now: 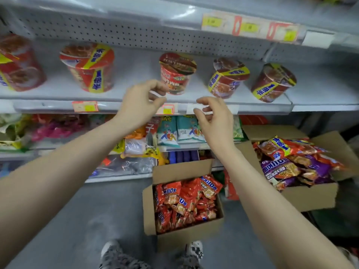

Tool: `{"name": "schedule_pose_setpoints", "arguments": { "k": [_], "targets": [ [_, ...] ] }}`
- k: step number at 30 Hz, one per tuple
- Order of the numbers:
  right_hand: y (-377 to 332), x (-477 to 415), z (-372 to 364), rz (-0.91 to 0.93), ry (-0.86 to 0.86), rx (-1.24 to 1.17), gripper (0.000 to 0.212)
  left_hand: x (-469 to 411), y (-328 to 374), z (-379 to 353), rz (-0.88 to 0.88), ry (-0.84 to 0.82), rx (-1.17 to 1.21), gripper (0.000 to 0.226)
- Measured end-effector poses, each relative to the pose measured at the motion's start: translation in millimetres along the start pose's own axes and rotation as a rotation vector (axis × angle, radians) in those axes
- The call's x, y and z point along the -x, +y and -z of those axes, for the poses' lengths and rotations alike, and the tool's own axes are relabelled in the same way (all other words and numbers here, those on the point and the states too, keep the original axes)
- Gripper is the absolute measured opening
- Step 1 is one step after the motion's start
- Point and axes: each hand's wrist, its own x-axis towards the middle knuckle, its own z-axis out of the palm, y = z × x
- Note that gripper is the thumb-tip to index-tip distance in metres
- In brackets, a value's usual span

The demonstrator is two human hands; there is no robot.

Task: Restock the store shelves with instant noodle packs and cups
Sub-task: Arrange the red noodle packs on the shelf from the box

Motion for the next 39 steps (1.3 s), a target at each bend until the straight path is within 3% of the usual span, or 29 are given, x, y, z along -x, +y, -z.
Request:
{"name": "schedule_pose_setpoints", "arguments": {
  "k": [8,16,25,39],
  "targets": [
    [134.1,32.4,35.1,-0.002,-0.248,-0.047,0.021,34.5,1.1,-144.0,0.214,-0.048,-0.021,0.021],
    [217.1,83.3,22.7,-0.146,-0.383,-0.093,0.021,77.7,-26.7,-223.5,0.43,-0.039,0.012,0.017],
    [300.1,171.6,-60.7,-0.327,-0.549,-0.089,0.024,134.9,-134.6,-307.0,0.711,-0.079,0.055,0.022],
    [413.2,286.1,-250.0,-0.574,-0.811,0.025,0.061,246.0,-322.6,-418.7,0.993,-0.195,0.056,0.03]
  ]
}}
